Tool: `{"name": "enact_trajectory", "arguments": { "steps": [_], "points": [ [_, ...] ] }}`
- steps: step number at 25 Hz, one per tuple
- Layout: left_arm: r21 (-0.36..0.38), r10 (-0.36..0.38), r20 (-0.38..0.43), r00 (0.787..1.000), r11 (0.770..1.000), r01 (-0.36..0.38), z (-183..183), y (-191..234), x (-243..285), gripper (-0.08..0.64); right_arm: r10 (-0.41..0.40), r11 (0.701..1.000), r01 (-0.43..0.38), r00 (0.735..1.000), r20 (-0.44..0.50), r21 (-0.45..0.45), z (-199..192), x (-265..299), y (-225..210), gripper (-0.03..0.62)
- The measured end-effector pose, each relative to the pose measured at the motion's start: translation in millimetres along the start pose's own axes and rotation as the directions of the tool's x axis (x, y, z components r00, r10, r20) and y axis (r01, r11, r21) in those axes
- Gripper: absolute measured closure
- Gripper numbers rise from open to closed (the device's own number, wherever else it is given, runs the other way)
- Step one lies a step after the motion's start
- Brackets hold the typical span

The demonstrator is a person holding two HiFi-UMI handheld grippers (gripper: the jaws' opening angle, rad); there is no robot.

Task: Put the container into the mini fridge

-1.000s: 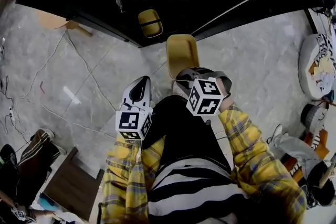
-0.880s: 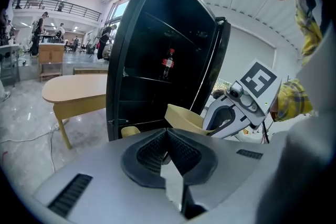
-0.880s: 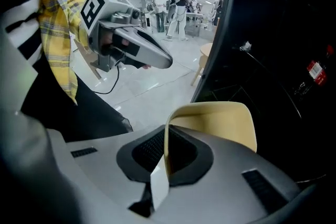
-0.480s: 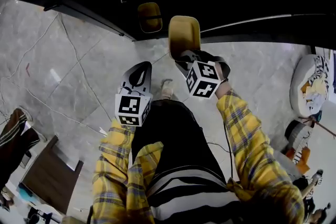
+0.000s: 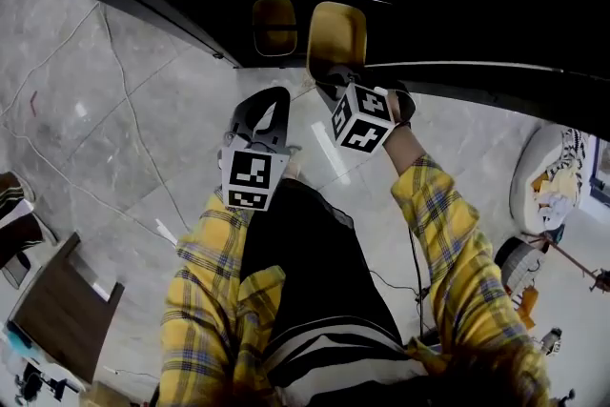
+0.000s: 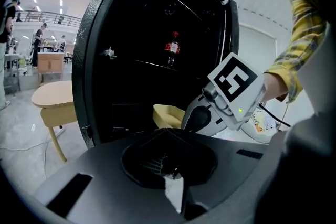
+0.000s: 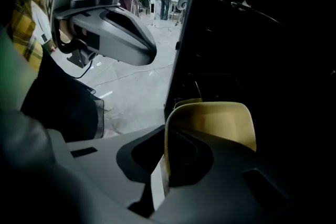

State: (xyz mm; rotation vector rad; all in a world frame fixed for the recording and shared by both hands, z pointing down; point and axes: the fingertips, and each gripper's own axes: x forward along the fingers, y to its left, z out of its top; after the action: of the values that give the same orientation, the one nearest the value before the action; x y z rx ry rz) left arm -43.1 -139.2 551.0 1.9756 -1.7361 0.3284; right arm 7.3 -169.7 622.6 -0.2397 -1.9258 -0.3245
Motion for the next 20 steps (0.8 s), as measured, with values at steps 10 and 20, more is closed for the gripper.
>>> {"name": "enact_trajectory", "arguments": {
  "steps": [10,20],
  "points": [
    [-0.021,0.058,0.029,0.998,0.998,-0.058,6.3,18.2,27.4,0.551,-0.074,0.996,0.072,0.997,-0.035,-0.058,-3.1,21.4,-51.0,0.563],
    [-0.062,0.112,0.028,0.993,0.992,-0.110,0.7,36.4,49.1,0.551,-0.094,0.994,0.092,0.995,-0.031,-0.056,-4.3,40.1,-71.4,0.563]
  ]
}}
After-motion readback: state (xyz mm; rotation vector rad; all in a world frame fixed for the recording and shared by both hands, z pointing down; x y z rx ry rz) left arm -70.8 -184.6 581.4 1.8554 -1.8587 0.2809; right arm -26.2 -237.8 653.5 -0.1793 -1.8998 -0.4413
